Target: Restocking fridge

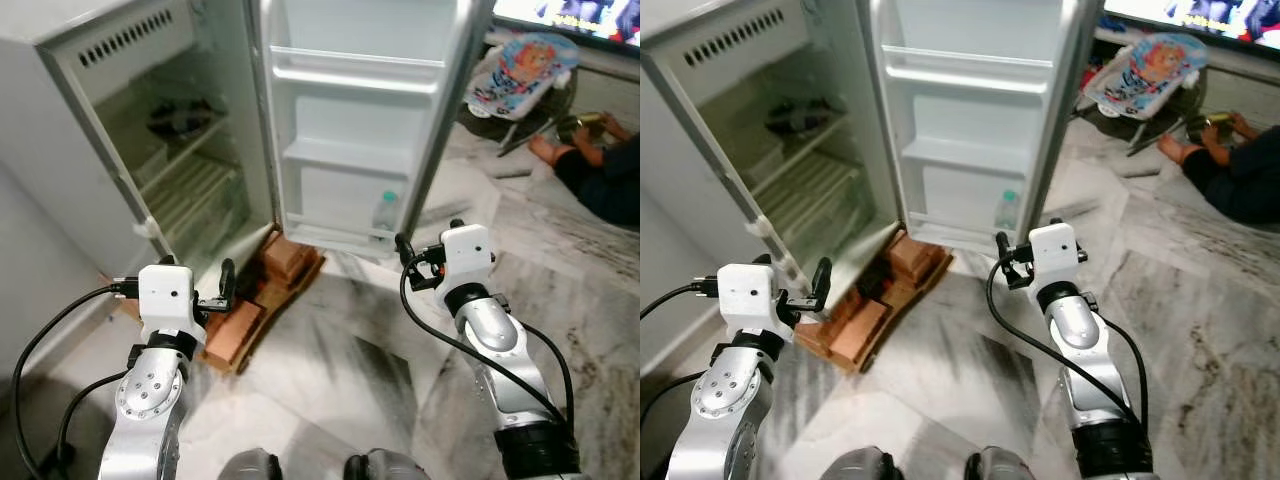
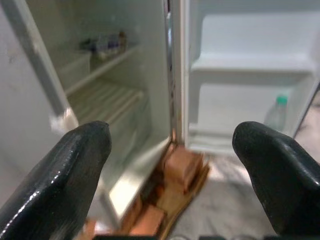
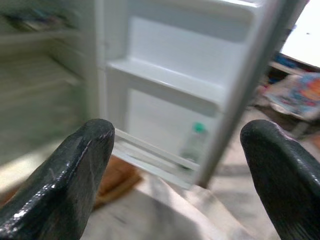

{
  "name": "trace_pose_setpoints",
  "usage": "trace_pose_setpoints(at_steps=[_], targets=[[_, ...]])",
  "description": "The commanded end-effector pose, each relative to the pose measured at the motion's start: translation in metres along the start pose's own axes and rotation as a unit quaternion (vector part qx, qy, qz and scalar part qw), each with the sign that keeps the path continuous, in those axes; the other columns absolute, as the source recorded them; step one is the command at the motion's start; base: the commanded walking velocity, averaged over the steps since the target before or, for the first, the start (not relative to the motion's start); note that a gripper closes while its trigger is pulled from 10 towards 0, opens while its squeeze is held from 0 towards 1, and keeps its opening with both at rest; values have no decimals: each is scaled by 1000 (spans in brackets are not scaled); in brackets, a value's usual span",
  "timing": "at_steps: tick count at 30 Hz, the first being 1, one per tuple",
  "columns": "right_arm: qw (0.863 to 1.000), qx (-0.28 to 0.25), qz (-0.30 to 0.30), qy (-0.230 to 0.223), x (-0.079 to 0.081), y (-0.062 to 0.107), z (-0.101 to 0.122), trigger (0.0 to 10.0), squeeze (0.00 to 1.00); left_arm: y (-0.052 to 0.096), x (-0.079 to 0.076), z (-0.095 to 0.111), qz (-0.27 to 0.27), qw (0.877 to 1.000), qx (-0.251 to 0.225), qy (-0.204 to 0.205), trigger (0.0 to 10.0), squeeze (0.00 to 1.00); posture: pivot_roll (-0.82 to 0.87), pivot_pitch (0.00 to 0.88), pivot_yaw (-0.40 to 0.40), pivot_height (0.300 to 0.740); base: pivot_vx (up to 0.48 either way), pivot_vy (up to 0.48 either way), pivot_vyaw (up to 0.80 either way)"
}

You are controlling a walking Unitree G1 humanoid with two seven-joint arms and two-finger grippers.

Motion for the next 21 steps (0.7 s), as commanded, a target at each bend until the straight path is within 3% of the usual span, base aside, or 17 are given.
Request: trace_pose_setpoints(at_steps=[1, 7, 15, 21], targets=[[1000, -10, -10, 2, -5, 0, 4, 10000, 0, -1, 1, 2, 3, 1000, -3, -5, 10000, 0, -9, 117, 18, 740, 322, -352, 0], [1000, -20, -19, -4, -6, 2, 3, 10000, 0, -2, 4, -9, 15, 1000, 15, -21, 10000, 0, -23, 97, 27, 740, 372, -299, 0], [999, -37, -14, -6, -1, -4, 13, 10000, 0, -12, 4, 1, 18, 1000, -2, -24, 10000, 0, -32, 95, 34, 740, 382, -285, 0], [999, -37, -17, -9, -3, -8, 14, 10000, 0, -18, 6, 8, 24, 999, -16, -28, 10000, 0, -31, 102, 35, 740, 381, -286, -775]])
Point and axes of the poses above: a point about 5 cm out from each wrist's last joint towards the gripper, its own y axis pointing back from the gripper into the wrist, its own z axis along the axis of the wrist's last joint, x = y × z, the point moved 6 cm from there along -y, pointing out of the wrist towards the gripper, and after that the axes turned 5 degrees about -y, right-handed, at the moved point
